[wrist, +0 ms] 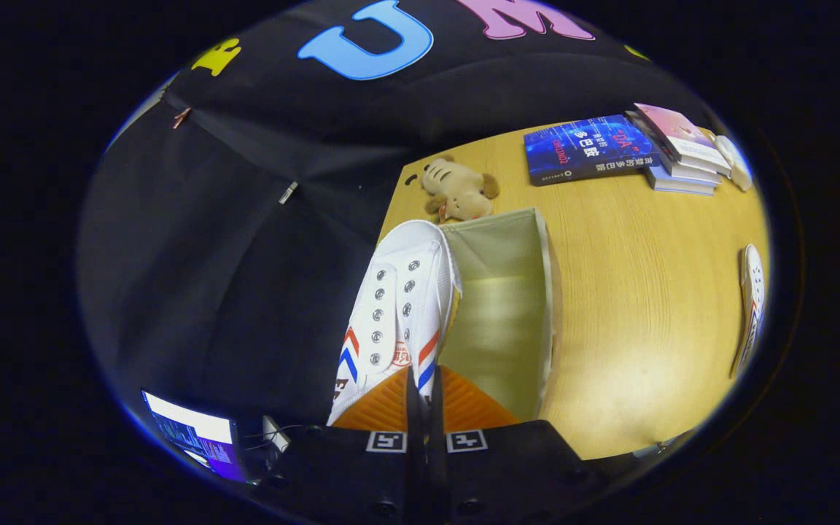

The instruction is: Open the storage box then place both shoes into the box .Put the left shoe in first, then the right shoe, with the right side of both shoes facing outward in a uniform manner.

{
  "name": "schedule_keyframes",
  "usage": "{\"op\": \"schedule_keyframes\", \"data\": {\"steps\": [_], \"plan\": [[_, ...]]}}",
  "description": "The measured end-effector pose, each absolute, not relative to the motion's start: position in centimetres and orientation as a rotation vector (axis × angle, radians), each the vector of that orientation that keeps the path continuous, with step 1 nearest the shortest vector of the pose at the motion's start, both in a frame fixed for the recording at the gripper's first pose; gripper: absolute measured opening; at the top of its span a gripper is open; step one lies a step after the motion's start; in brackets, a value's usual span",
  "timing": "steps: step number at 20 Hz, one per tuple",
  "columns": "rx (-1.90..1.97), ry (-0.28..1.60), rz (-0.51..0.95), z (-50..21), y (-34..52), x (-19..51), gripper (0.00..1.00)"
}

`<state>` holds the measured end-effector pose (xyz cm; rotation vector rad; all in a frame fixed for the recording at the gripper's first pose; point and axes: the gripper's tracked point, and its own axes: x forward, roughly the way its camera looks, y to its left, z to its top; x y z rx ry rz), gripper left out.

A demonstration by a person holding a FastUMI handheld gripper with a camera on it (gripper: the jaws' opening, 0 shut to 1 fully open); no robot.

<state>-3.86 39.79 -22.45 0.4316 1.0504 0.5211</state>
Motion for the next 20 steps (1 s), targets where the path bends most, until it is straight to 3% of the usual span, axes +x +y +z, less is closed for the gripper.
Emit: {"op": "schedule_keyframes", "data": {"steps": [7, 15, 17, 18, 19, 20], "plan": [[0.366, 1.114, 0.385, -27.9, 40.7, -1.8, 0.05], [0.287, 1.166, 0.391, -31.7, 42.7, -2.3, 0.08], [0.337, 1.138, 0.467, -31.0, 44.3, -2.1, 0.20], [0.358, 1.127, 0.502, -29.8, 44.6, -2.2, 0.33], [0.351, 1.127, 0.524, -28.9, 44.0, -2.5, 0.37], [0.339, 1.113, 0.542, -28.1, 43.2, -2.7, 0.49]]}}
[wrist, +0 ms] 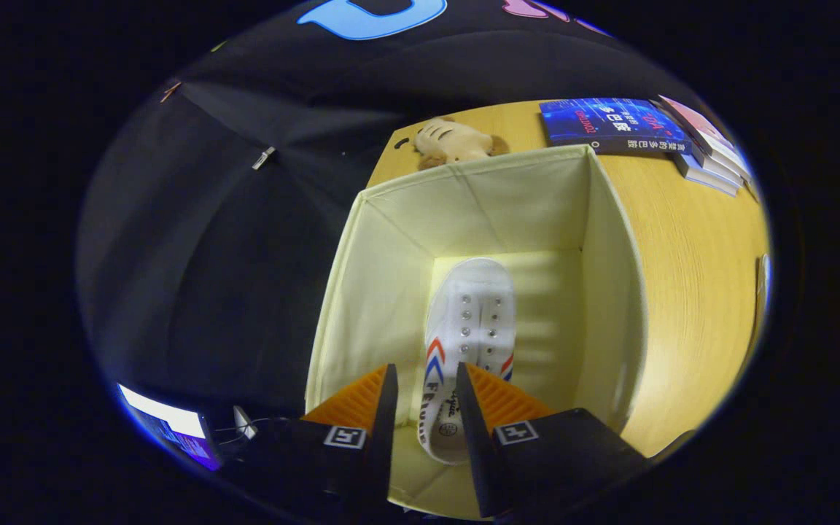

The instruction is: Open the storage box then place both shoes into the box .Put the left shoe in first, then the right shoe, with the right side of both shoes facing outward in a uniform manner.

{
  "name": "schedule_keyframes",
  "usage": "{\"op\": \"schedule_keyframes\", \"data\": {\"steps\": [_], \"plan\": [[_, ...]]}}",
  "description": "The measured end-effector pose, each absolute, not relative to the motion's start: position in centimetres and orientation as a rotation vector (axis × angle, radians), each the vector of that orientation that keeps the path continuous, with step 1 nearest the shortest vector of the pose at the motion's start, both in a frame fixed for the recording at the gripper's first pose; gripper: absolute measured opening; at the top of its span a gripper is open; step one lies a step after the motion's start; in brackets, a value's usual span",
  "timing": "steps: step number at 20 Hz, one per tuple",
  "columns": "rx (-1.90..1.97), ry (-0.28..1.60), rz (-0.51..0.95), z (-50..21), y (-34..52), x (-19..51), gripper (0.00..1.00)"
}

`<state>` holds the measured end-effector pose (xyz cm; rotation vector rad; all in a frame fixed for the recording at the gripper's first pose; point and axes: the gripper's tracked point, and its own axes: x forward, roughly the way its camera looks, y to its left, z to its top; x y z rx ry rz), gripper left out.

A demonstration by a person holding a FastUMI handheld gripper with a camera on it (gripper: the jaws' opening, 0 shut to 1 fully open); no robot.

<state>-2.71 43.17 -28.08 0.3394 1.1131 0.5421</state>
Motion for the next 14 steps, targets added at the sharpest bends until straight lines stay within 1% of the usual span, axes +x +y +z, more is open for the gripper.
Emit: {"op": "schedule_keyframes", "data": {"steps": [2, 3, 4, 8, 11, 14], "plan": [[0.352, 1.063, 0.588, -25.8, 41.5, -3.1, 0.84], [0.337, 1.038, 0.589, -24.6, 39.7, -3.2, 0.85], [0.328, 1.002, 0.602, -23.5, 37.9, -3.1, 0.98], [0.224, 0.853, 0.565, -20.2, 28.7, -2.6, 0.98], [0.181, 0.781, 0.466, -18.6, 19.8, -2.0, 0.98], [0.127, 0.752, 0.333, -19.9, 11.5, -0.8, 0.98]]}}
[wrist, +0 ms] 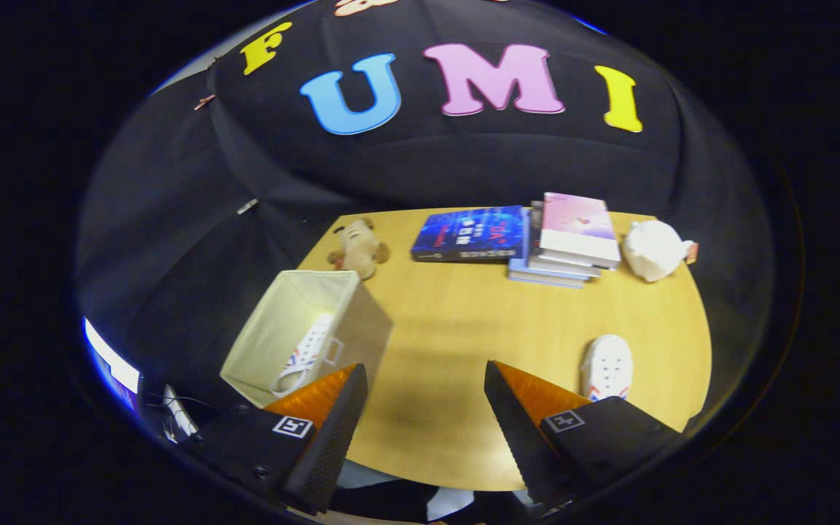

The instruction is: Open the storage box then place both shoes into the box .Put the left shoe in first, then the right shoe, with the right side of both shoes facing outward in a uniform manner.

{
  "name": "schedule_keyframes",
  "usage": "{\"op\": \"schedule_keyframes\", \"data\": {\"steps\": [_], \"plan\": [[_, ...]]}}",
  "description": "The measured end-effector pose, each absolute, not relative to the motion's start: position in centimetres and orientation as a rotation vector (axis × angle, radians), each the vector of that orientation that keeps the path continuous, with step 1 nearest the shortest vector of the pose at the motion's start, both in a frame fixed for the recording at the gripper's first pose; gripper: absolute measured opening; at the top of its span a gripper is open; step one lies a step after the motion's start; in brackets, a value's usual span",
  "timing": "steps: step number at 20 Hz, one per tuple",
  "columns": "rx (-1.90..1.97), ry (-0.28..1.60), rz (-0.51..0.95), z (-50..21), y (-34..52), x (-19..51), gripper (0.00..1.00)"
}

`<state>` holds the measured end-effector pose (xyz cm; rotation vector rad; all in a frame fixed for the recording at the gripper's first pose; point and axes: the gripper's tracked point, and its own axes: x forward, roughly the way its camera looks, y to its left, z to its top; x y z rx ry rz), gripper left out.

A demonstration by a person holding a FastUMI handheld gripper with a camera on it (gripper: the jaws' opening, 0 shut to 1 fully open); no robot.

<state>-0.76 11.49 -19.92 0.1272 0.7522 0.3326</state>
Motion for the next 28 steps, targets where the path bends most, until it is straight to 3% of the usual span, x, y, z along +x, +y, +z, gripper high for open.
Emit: {"op": "schedule_keyframes", "data": {"steps": [4, 11, 21, 25, 26, 28], "plan": [[0.091, 0.787, 0.203, -22.8, 2.2, -1.6, 0.98], [0.061, 0.898, 0.108, -30.2, -8.3, -2.5, 0.99], [0.112, 1.112, 0.136, -40.2, -11.6, -2.5, 0.97], [0.146, 1.125, 0.171, -41.2, -10.7, -1.5, 0.74], [0.164, 1.145, 0.183, -41.3, -10.3, -1.9, 0.58], [0.175, 1.158, 0.189, -41.6, -10.3, -1.6, 0.44]]}}
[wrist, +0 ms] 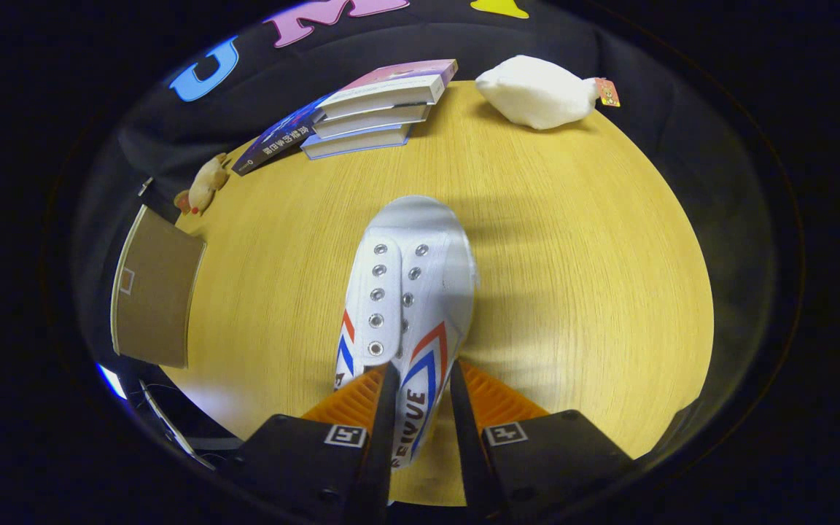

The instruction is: Open the storage box then place both shoes into the box .Put the left shoe in first, then the right shoe, with the right side of both shoes facing outward in a uniform manner.

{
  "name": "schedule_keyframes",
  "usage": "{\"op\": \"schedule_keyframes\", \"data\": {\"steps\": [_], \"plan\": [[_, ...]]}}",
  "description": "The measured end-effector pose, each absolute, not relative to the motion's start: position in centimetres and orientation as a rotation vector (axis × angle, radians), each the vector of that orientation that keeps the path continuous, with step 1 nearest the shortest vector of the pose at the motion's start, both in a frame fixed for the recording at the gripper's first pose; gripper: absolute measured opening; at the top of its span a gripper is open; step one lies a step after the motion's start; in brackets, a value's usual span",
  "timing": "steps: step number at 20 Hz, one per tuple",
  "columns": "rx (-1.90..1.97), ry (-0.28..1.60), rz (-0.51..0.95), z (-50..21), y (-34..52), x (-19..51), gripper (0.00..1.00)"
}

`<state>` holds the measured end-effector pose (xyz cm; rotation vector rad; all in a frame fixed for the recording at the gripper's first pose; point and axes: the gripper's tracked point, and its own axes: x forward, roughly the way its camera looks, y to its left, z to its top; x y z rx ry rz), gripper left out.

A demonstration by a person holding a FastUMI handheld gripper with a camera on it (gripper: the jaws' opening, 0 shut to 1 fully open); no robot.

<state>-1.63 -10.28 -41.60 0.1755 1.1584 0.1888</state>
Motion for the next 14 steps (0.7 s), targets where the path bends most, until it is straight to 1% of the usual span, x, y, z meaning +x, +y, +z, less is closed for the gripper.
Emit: {"op": "schedule_keyframes", "data": {"steps": [4, 5, 6, 7, 8, 11, 14], "plan": [[0.227, 1.185, 0.171, -41.4, -11.0, -1.5, 0.27], [0.238, 1.179, 0.160, -41.1, -11.0, -1.5, 0.20], [0.222, 1.177, 0.173, -41.3, -11.1, -1.6, 0.10], [0.221, 1.174, 0.173, -41.1, -11.1, -1.6, 0.10], [0.221, 1.181, 0.174, -41.1, -10.9, -1.6, 0.07], [0.226, 1.173, 0.159, -39.3, -10.2, -2.9, 0.07], [0.261, 1.139, 0.125, -36.1, -8.6, -3.5, 0.06]]}}
